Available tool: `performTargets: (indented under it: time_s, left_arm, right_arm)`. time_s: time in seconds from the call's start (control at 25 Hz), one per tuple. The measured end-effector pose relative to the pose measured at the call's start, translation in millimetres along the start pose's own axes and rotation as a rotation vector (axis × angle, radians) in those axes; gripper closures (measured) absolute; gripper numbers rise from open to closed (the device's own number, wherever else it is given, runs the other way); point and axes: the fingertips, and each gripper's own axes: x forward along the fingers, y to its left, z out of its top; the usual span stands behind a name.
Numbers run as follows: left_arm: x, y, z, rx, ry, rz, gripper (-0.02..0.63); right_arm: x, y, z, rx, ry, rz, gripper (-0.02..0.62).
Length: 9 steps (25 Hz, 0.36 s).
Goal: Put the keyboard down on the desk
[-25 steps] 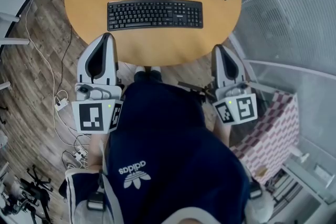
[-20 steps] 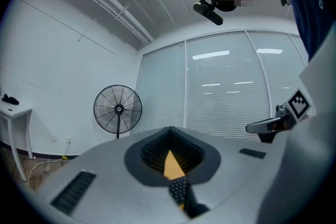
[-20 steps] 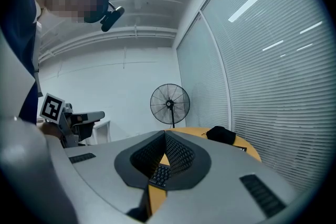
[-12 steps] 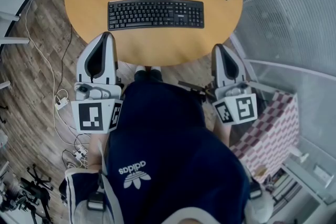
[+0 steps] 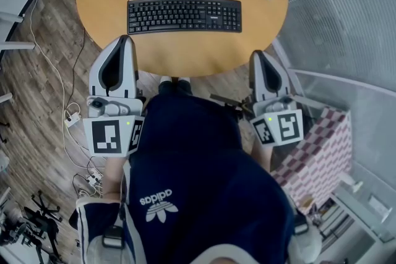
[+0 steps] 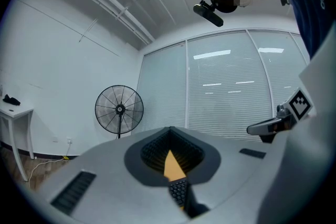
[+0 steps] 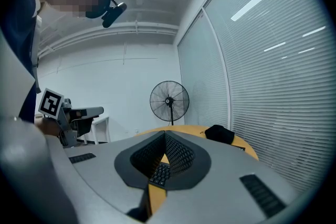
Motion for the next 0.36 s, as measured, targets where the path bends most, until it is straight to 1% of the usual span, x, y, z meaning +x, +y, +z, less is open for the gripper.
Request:
performTargets:
  time_s: [0.36]
  left_arm:
    - [5.4,0.1,4.0,-0.003,-0.003,0.002,0.604]
  right_arm:
    - [0.7,-5.6,-0.2,0.001,0.013,-0.008,0.592]
